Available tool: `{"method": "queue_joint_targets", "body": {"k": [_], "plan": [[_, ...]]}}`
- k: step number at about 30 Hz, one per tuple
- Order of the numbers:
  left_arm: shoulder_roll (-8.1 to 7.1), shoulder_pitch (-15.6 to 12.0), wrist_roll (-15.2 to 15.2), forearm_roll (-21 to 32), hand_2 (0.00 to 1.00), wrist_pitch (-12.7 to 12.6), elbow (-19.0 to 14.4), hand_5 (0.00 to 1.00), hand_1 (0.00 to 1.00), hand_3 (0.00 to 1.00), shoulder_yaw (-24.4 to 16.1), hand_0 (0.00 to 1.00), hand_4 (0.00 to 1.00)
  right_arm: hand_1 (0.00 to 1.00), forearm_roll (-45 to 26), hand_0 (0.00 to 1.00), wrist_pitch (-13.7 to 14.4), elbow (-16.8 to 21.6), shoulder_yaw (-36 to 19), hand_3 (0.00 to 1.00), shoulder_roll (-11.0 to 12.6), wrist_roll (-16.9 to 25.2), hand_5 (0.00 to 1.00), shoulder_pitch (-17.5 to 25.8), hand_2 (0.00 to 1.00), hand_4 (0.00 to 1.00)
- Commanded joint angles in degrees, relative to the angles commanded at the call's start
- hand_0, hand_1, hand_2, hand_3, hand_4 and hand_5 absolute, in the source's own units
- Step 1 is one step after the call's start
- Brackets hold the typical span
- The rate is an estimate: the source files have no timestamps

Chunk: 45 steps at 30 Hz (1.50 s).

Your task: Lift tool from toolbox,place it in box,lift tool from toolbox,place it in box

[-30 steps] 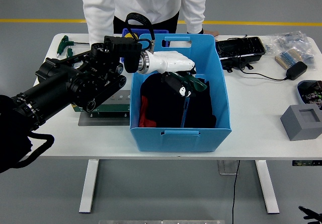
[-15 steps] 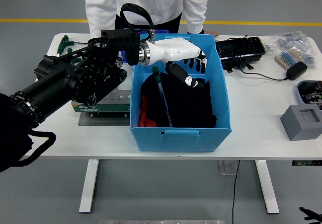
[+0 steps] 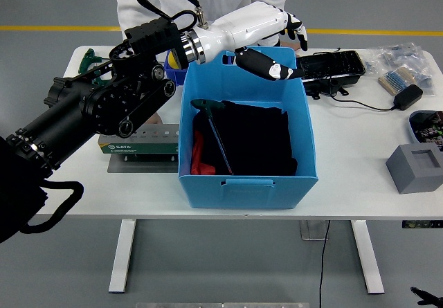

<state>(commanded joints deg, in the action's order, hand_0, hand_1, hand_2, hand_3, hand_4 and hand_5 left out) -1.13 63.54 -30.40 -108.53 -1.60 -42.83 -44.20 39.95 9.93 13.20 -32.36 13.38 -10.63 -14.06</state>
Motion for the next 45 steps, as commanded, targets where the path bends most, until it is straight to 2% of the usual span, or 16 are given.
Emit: {"method": "queue_joint_targets", "body": {"k": [3, 5, 6, 9, 12, 14, 17, 18, 23, 24, 27, 30, 33, 36, 39, 45], "plan": [[-1.85, -2.1, 1.7, -2.1, 0.683, 0.8, -2.4, 0.657, 0.634, 0.611, -4.1, 0.539, 0.831, 0.602, -0.6, 0.619, 0.1, -0.1, 0.2, 0.543, -0.1, 0.2, 0.654, 0.2, 0.67, 0.778], [-3.75, -4.7, 3.7, -3.7, 0.683, 1.6, -5.0, 0.657, 0.634, 0.611, -8.0, 0.539, 0.831, 0.602, -1.0, 0.619, 0.1, -0.1, 0.4, 0.543, -0.1, 0.3, 0.654, 0.3, 0.67, 0.778], [-4.16, -5.3, 4.1, -3.9, 0.57, 1.8, -5.6, 0.671, 0.493, 0.609, -8.9, 0.439, 0.838, 0.6, -1.0, 0.619, 0.1, -0.2, 0.4, 0.543, -0.1, 0.4, 0.653, 0.3, 0.668, 0.777], [-6.47, -9.8, 7.7, -5.1, 0.57, 2.2, -9.6, 0.671, 0.493, 0.609, -15.3, 0.439, 0.838, 0.6, -1.6, 0.619, 0.2, -0.2, 0.7, 0.543, -0.2, 0.6, 0.653, 0.5, 0.668, 0.777], [-8.82, -14.1, 10.1, -6.3, 0.56, 3.2, -12.2, 0.681, 0.484, 0.614, -21.1, 0.43, 0.849, 0.6, -1.8, 0.619, 0.2, -0.3, 0.8, 0.543, -0.3, 0.7, 0.654, 0.7, 0.668, 0.777], [-10.04, -15.9, 10.4, -7.1, 0.56, 3.5, -13.1, 0.681, 0.484, 0.614, -23.0, 0.43, 0.849, 0.6, -1.6, 0.619, 0.2, -0.4, 0.8, 0.543, -0.3, 0.8, 0.654, 0.7, 0.668, 0.777], [-12.78, -19.0, 9.8, -8.8, 0.56, 4.0, -14.3, 0.681, 0.484, 0.614, -23.8, 0.43, 0.849, 0.6, -1.8, 0.619, 0.3, -0.4, 0.8, 0.543, -0.3, 0.8, 0.654, 0.8, 0.668, 0.777], [-13.64, -19.6, 9.3, -9.0, 0.59, 4.2, -14.3, 0.679, 0.538, 0.543, -23.4, 0.458, 0.851, 0.598, -2.0, 0.619, 0.4, -0.4, 0.8, 0.543, -0.3, 0.9, 0.654, 0.8, 0.668, 0.776], [-18.95, -19.4, 6.1, -9.8, 0.59, 5.5, -11.8, 0.679, 0.538, 0.543, -17.4, 0.458, 0.851, 0.598, -1.7, 0.619, 0.4, -0.5, 0.6, 0.543, -0.3, 0.8, 0.654, 0.9, 0.668, 0.776], [-20.0, -18.9, 5.4, -9.9, 0.58, 5.5, -11.3, 0.658, 0.527, 0.479, -15.5, 0.472, 0.847, 0.598, -1.7, 0.619, 0.4, -0.5, 0.6, 0.542, -0.4, 0.8, 0.654, 0.9, 0.668, 0.775], [-23.14, -16.4, 3.5, -10.8, 0.58, 5.4, -9.7, 0.658, 0.527, 0.479, -8.7, 0.472, 0.847, 0.598, -1.6, 0.619, 0.4, -0.5, 0.5, 0.542, -0.3, 0.7, 0.654, 1.0, 0.668, 0.775], [-24.83, -14.0, 2.6, -11.7, 0.577, 5.4, -8.1, 0.643, 0.541, 0.459, -1.8, 0.483, 0.845, 0.599, -1.5, 0.618, 0.4, -0.5, 0.4, 0.542, -0.3, 0.7, 0.653, 1.0, 0.668, 0.774], [-25.58, -12.1, 2.2, -12.3, 0.577, 5.2, -6.2, 0.643, 0.541, 0.459, 4.4, 0.483, 0.845, 0.599, -1.6, 0.618, 0.4, -0.4, 0.5, 0.542, -0.3, 0.7, 0.653, 1.0, 0.668, 0.774], [-25.61, -9.9, 0.8, -11.4, 0.567, 4.1, -3.2, 0.623, 0.543, 0.458, 10.1, 0.484, 0.847, 0.598, -1.7, 0.617, 0.3, -0.4, 0.6, 0.542, -0.3, 0.7, 0.652, 0.9, 0.667, 0.774], [-25.03, -8.2, -0.6, -10.6, 0.567, 2.6, 0.0, 0.623, 0.543, 0.458, 14.7, 0.484, 0.847, 0.598, -1.9, 0.617, 0.3, -0.4, 0.8, 0.542, -0.2, 0.7, 0.652, 0.9, 0.667, 0.774], [-23.5, -5.2, -1.0, -10.5, 0.572, -0.4, 5.1, 0.637, 0.545, 0.465, 22.8, 0.483, 0.853, 0.597, -2.1, 0.619, 0.4, -0.4, 0.8, 0.541, -0.2, 0.7, 0.653, 0.8, 0.667, 0.774]]}}
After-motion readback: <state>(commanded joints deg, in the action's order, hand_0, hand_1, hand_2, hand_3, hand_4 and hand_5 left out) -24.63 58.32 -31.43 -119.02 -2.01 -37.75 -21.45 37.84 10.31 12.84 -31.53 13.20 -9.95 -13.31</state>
